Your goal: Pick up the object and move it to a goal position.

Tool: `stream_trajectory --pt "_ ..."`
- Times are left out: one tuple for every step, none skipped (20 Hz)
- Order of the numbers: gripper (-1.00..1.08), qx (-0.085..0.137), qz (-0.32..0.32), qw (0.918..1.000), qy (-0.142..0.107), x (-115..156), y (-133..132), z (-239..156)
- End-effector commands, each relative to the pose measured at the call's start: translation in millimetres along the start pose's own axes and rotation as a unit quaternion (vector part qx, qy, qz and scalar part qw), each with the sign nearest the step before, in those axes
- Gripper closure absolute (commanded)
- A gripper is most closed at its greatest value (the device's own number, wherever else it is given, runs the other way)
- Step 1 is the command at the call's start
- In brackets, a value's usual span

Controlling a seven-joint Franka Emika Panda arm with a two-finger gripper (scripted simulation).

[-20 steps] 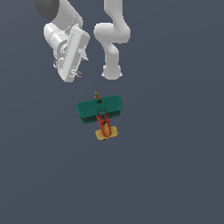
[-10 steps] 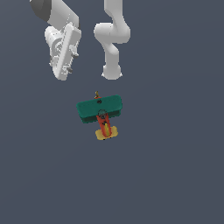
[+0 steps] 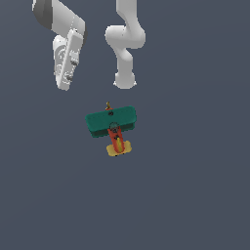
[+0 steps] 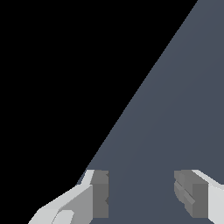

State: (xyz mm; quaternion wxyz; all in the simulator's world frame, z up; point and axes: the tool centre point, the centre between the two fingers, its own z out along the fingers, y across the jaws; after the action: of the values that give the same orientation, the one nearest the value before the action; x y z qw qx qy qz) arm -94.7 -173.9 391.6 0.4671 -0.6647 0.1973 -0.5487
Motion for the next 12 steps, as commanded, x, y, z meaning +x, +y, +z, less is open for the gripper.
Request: stream_trajectory --pt "-0.2 -0.001 0.004 0.9999 0.016 3 6 -5" --pt "-0.2 -0.002 0.006 0.9997 0.022 4 9 -6" --pt "-0.2 -0.003 0.008 0.9996 0.028 5 12 -8" --pt "-0.2 -0.004 0.01 0.9994 0.034 6 14 -10" --pt "-0.2 -0.005 0.013 0.9991 0.04 6 17 -11" --pt "-0.2 -0.007 0.015 0.9988 0.045 6 21 -13" --pt "-0.2 -0.008 0.018 0.9985 0.05 7 24 -15" --pt "-0.2 -0.01 0.021 0.9982 0.056 7 27 -16" --pt "-0.2 -0.012 0.023 0.9978 0.061 6 31 -18" --pt "-0.2 -0.013 0.026 0.9974 0.066 6 34 -19" --pt "-0.2 -0.016 0.029 0.997 0.071 6 38 -21" --pt "-0.2 -0.018 0.033 0.9965 0.075 5 42 -22"
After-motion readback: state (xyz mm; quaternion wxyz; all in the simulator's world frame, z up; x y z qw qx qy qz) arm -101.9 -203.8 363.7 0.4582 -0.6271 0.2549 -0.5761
